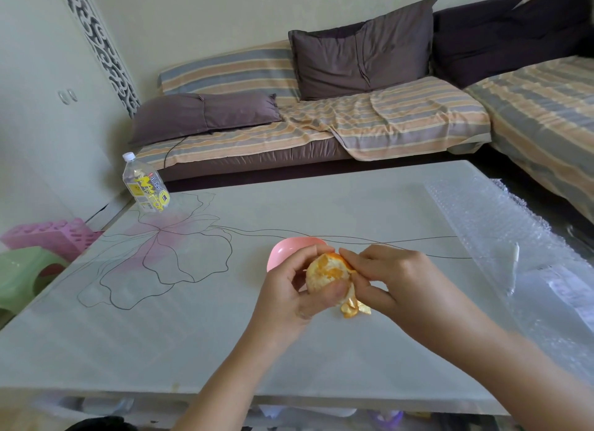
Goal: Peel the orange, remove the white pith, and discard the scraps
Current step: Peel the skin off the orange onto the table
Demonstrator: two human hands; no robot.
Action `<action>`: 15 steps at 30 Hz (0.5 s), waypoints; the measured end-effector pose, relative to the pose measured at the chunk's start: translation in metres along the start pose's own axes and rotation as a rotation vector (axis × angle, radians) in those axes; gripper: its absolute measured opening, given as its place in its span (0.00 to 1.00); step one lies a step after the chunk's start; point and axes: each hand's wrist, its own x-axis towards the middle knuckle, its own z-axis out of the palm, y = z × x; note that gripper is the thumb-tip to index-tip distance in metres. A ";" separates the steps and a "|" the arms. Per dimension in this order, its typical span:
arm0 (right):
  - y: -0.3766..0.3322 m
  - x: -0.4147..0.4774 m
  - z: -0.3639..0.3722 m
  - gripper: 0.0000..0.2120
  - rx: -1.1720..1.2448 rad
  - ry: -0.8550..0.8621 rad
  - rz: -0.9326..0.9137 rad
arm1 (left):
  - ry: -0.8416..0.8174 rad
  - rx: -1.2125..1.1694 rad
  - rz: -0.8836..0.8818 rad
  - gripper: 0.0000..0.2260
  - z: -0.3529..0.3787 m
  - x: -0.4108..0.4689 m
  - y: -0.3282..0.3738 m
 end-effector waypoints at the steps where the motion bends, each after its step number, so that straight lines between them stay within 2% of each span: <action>1: 0.001 0.001 0.000 0.21 -0.022 -0.003 -0.015 | 0.012 -0.002 -0.004 0.27 0.001 0.000 -0.001; 4: 0.001 0.002 0.000 0.18 -0.132 0.042 -0.048 | 0.032 0.009 -0.005 0.27 0.006 0.000 -0.001; 8: -0.006 -0.002 0.005 0.09 -0.268 0.108 0.023 | 0.097 0.011 -0.011 0.24 0.013 -0.001 -0.001; 15: -0.007 0.003 0.007 0.15 -0.180 0.219 0.083 | 0.137 -0.067 -0.004 0.26 0.016 0.000 0.002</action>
